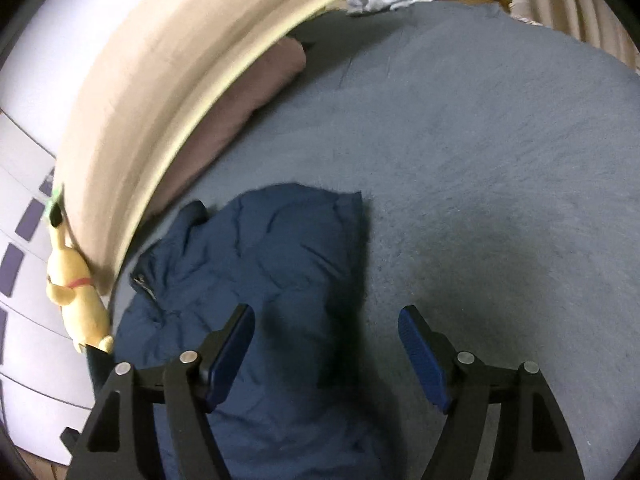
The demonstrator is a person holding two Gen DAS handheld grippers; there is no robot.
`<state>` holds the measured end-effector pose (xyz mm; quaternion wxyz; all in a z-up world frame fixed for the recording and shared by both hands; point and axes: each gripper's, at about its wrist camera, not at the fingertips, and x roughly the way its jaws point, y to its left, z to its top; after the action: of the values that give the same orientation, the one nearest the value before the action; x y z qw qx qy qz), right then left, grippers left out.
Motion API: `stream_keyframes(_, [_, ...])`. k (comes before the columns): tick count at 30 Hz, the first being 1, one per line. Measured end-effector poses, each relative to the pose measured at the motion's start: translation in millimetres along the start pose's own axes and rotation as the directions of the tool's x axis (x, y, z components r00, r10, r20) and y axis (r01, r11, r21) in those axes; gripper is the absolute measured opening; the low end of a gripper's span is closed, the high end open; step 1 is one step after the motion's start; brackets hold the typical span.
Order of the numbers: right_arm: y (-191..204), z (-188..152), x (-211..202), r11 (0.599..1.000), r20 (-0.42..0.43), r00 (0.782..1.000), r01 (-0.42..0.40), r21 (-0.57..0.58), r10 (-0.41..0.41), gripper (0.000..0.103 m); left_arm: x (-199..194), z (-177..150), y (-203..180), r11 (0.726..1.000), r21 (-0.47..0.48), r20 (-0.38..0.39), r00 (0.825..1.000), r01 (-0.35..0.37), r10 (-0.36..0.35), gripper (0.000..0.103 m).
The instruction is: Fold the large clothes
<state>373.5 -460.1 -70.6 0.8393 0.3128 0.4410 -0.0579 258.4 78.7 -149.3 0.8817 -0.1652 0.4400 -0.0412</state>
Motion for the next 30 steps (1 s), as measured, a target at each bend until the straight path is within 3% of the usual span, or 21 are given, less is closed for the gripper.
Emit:
stream_keyframes(1, [1.4,-0.2,6.2,1.000,-0.012,1.000,-0.002,-0.003,0.002,0.072,0.2,-0.3,-0.4,1.000,0.001,0.003,1.000,-0.002,0.002,0.018])
stream_keyframes(3, [3.0,-1.1,18.1,1.000,-0.036,0.999,-0.007,-0.017,0.007,0.037,-0.7,-1.4,-0.3,1.000,0.002,0.008,1.000,-0.003,0.003,0.018])
stream_keyframes(6, [7.9,-5.8,25.5,0.997,-0.028,0.999,0.042,-0.060,-0.044,0.029,-1.2,-1.9,-0.6,1.000,0.004,0.011,1.000,-0.005,0.005,0.018])
stream_keyframes(11, [19.4,-6.8,34.5,0.989,-0.030,0.994,0.103,-0.108,-0.107,0.029,-1.6,-2.8,0.9,1.000,0.001,0.013,1.000,-0.001,0.001,0.018])
stream_keyframes(13, [27.3,-7.1,31.6,0.978,-0.017,0.989,0.140,-0.152,-0.144,0.038,-2.0,-3.2,-0.3,1.000,0.009,0.013,1.000,-0.011,0.011,0.018])
stream_keyframes(14, [27.4,-7.1,21.6,0.968,0.007,0.983,0.183,-0.169,-0.185,0.049,-2.2,-3.3,-1.2,1.000,0.014,0.014,1.000,-0.017,0.017,0.018])
stream_keyframes(15, [35.0,-8.9,12.4,0.958,0.049,0.975,0.221,-0.182,-0.216,0.050,-2.2,-3.1,-2.7,1.000,0.016,0.015,1.000,-0.021,0.021,0.018])
stream_keyframes(17, [49.5,-16.3,-19.1,0.951,0.155,0.969,0.225,-0.212,-0.194,0.050,-5.1,-0.9,-7.1,0.999,0.029,0.016,0.999,-0.045,0.045,0.021])
stream_keyframes(19, [68.8,-28.4,-44.7,0.945,0.208,0.969,0.188,-0.268,-0.133,0.052,-17.5,1.8,-17.5,0.991,0.063,0.036,0.992,-0.120,0.118,0.026])
stream_keyframes(22, [97.9,-51.5,-58.2,0.915,0.229,0.970,0.165,-0.369,-0.083,0.067,-51.5,9.0,-34.6,0.979,0.090,0.134,0.977,-0.182,0.169,0.039])
stream_keyframes(24, [113.8,-68.8,-54.1,0.889,0.219,0.974,0.157,-0.429,-0.067,0.068,-70.6,14.7,-44.6,0.972,0.094,0.207,0.959,-0.215,0.192,0.070])
stream_keyframes(27, [131.6,-91.0,-29.6,0.850,0.190,0.979,0.158,-0.503,-0.070,0.068,-81.3,18.7,-63.0,0.948,0.157,0.300,0.928,-0.276,0.220,0.072])
stream_keyframes(30, [140.5,-114.8,-9.5,0.807,0.166,0.980,0.182,-0.562,-0.105,0.068,-61.6,17.5,-71.1,0.926,0.223,0.265,0.933,-0.304,0.242,0.072])
